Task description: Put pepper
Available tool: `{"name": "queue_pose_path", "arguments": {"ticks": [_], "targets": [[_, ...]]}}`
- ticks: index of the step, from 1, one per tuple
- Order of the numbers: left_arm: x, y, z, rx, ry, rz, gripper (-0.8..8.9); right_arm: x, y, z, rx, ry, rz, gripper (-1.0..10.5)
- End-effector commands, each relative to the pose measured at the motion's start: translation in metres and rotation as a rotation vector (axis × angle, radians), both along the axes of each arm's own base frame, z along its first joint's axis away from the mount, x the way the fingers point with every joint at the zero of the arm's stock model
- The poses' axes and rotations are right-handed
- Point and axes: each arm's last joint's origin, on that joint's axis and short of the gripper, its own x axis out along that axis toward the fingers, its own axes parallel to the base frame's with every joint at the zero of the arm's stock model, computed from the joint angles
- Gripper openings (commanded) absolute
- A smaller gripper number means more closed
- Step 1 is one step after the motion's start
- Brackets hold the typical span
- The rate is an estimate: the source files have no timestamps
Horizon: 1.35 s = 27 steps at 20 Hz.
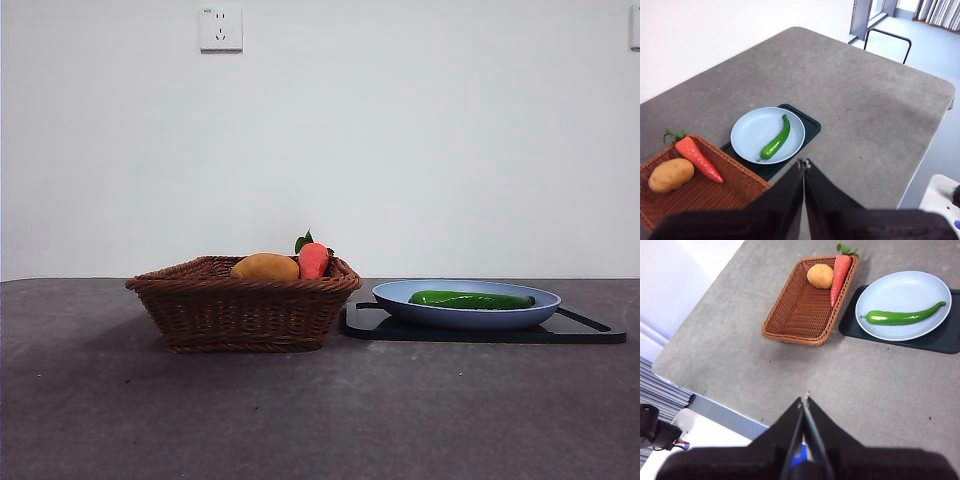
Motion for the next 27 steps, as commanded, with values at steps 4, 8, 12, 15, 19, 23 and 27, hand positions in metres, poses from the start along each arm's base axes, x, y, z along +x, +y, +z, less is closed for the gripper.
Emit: {"name": "queue_pose_path", "arguments": {"ticks": [4,8,12,15,19,23,27], "targets": [[0.015,0.013,0.016,-0.025,-0.174,0.343,0.08,0.0,0.0,0.002,-0.003,0.008,0.003,0.1],[0.026,0.058,0.021,-0.042,-0.231,0.65,0.08,0.0,0.0,0.002,-0.003,0.008,0.003,0.1],[0.009,0.099,-0.003,-0.2,-0.42,0.648,0.08,0.0,0.0,0.002,-0.005,0.008,0.001,0.1],[-0.006,0.12,-0.048,-0.273,-0.61,0.775,0.08,0.0,0.0,0.002,-0.004,0.008,0.001,0.1],[-0.021,0.133,-0.12,-0.285,-0.64,0.906,0.08,0.0,0.0,0.002,-0.005,0.008,0.001,0.1],[-0.021,0.137,-0.182,-0.288,-0.561,0.959,0.08,0.0,0.0,0.002,-0.004,0.008,0.001,0.1],[-0.016,0.138,-0.227,-0.309,-0.466,0.977,0.08,0.0,0.0,0.002,-0.005,0.008,0.001,0.1]]}}
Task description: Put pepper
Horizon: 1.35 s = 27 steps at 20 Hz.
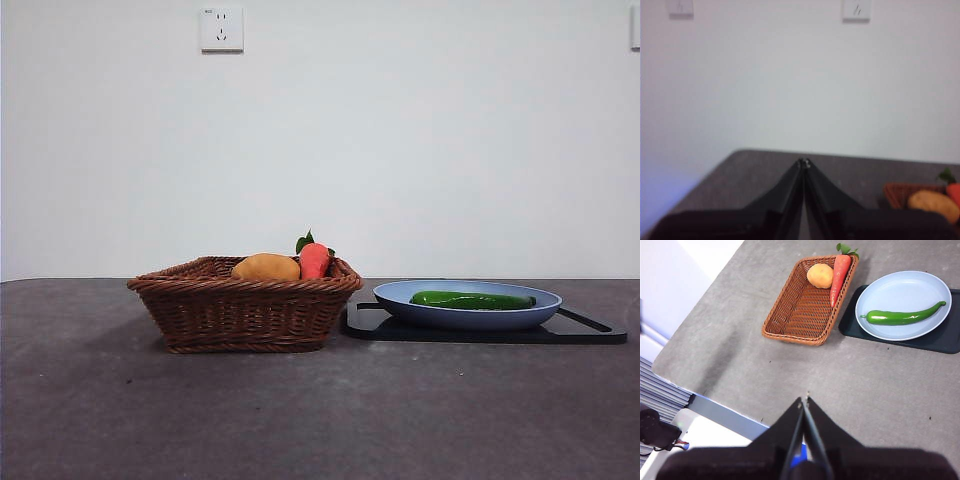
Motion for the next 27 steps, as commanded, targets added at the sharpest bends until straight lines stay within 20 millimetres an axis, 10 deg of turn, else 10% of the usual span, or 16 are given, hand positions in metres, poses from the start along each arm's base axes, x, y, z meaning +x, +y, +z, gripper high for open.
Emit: {"name": "queue_pose_path", "arguments": {"ticks": [1,11,27], "targets": [[0.002,0.0,-0.018,-0.043,0.016,-0.007,0.08,-0.001,0.0,0.002,-0.003,0.006,0.002,0.1],[0.01,0.001,-0.074,-0.09,0.154,-0.003,0.08,-0.001,0.0,0.002,-0.003,0.006,0.003,0.1],[0.009,0.001,-0.089,-0.098,0.315,0.004,0.08,-0.001,0.0,0.002,-0.003,0.006,0.002,0.1]]}}
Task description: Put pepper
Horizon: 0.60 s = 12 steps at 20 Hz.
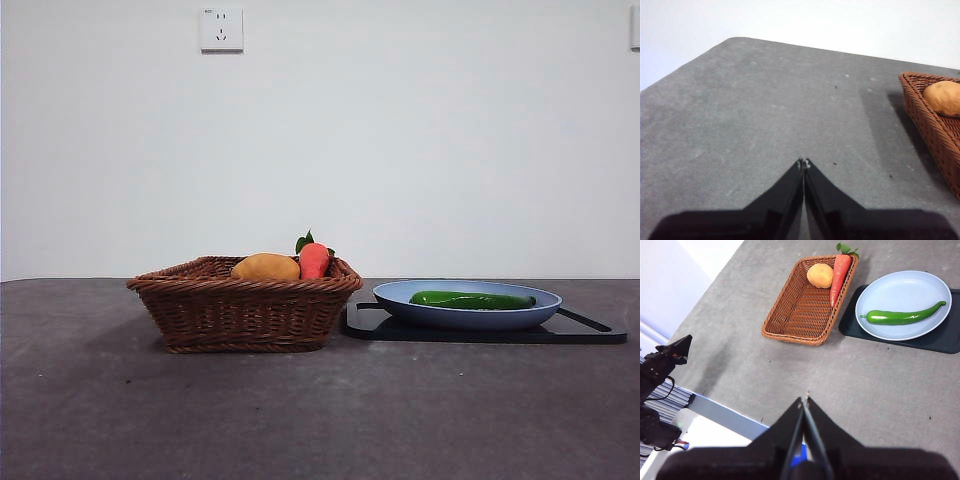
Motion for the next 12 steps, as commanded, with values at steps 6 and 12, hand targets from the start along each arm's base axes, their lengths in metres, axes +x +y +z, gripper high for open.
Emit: {"name": "queue_pose_path", "arguments": {"ticks": [6,12], "targets": [[0.0004,0.0004,-0.0025,-0.005,-0.003,0.005,0.08,-0.0013,-0.0002,0.0017,-0.003,0.006,0.002,0.1],[0.0004,0.0004,-0.0024,-0.005,-0.003,0.006,0.08,-0.0036,-0.0055,0.006,-0.138,-0.17,-0.11,0.1]]}}
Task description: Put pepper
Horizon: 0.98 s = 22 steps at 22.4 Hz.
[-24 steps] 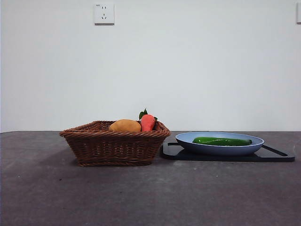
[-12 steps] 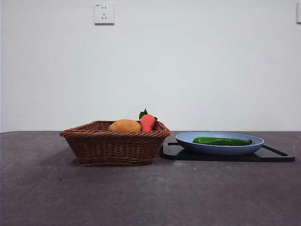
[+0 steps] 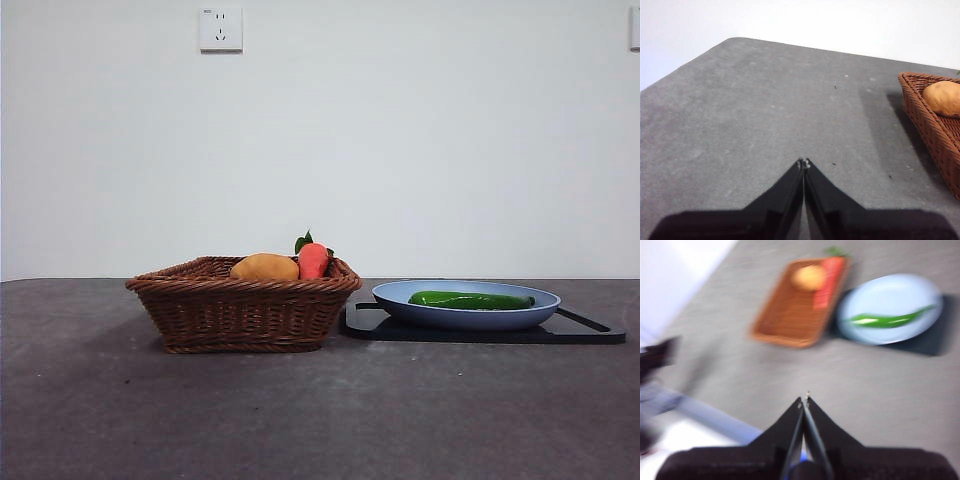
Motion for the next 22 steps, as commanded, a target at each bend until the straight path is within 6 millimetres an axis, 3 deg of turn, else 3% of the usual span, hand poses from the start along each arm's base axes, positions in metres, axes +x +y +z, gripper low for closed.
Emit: {"name": "queue_pose_path", "arguments": {"ticks": [1,3,5,8,17,22], "targets": [[0.0,0.0,-0.002,-0.005,-0.003,0.007,0.08,-0.005,-0.003,0.007,-0.074,-0.188,-0.059,0.1],[0.0,0.0,-0.002,-0.005,-0.003,0.007,0.08,-0.004,-0.004,-0.001,-0.058,-0.308,-0.107,0.1],[0.0,0.0,-0.002,-0.005,-0.003,0.007,0.08,0.006,-0.004,-0.021,-0.051,-0.407,-0.132,0.1],[0.0,0.0,-0.002,-0.005,-0.003,0.007,0.08,0.033,-0.004,-0.075,-0.01,-0.519,-0.157,0.1],[0.0,0.0,-0.002,-0.005,-0.003,0.007,0.08,0.071,-0.003,-0.187,0.101,-0.577,-0.186,0.1],[0.0,0.0,-0.002,-0.005,-0.003,0.006,0.08,0.074,-0.001,-0.224,0.09,-0.565,-0.215,0.1]]}}
